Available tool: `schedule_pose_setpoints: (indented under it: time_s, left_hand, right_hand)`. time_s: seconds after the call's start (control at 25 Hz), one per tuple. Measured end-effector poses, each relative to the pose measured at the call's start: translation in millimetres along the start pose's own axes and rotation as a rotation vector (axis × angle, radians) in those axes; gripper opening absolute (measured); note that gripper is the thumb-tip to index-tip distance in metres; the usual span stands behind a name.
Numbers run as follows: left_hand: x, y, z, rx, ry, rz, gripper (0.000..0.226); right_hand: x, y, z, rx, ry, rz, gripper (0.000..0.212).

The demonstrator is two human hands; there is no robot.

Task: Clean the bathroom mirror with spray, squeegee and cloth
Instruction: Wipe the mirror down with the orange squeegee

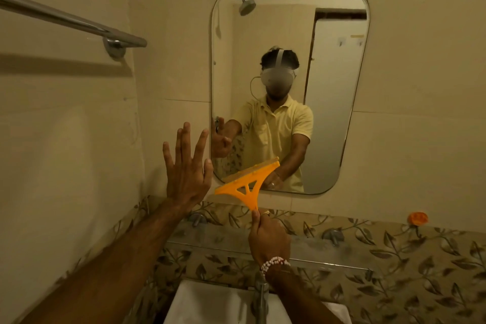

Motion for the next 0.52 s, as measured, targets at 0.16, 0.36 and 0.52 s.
schedule_pose_setpoints:
  time_s: [0.16, 0.36, 0.52]
  left_hand:
    - [-8, 9, 6, 0.068, 0.028, -0.011, 0.072]
    - [-11, 15, 18, 0.044, 0.042, -0.033, 0.070]
    - [-5, 15, 35, 0.035, 0.061, -0.039, 0.070]
  right_hand:
    - [-30, 24, 51, -0.088, 0.172, -0.073, 0.043]
    - [-79, 41, 114, -0.198, 0.181, -0.061, 0.050]
    - [-81, 29, 97, -0.171, 0.176, -0.047, 0.049]
Point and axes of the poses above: each hand's wrist, its own x-axis away from the middle knuckle, its own y-axis out of the back of the hand, z = x × y, the point moved 1 cm from there along -x, towards the middle knuckle, and after that the axes turned 7 degrees about -y, right-handed, at the moved point
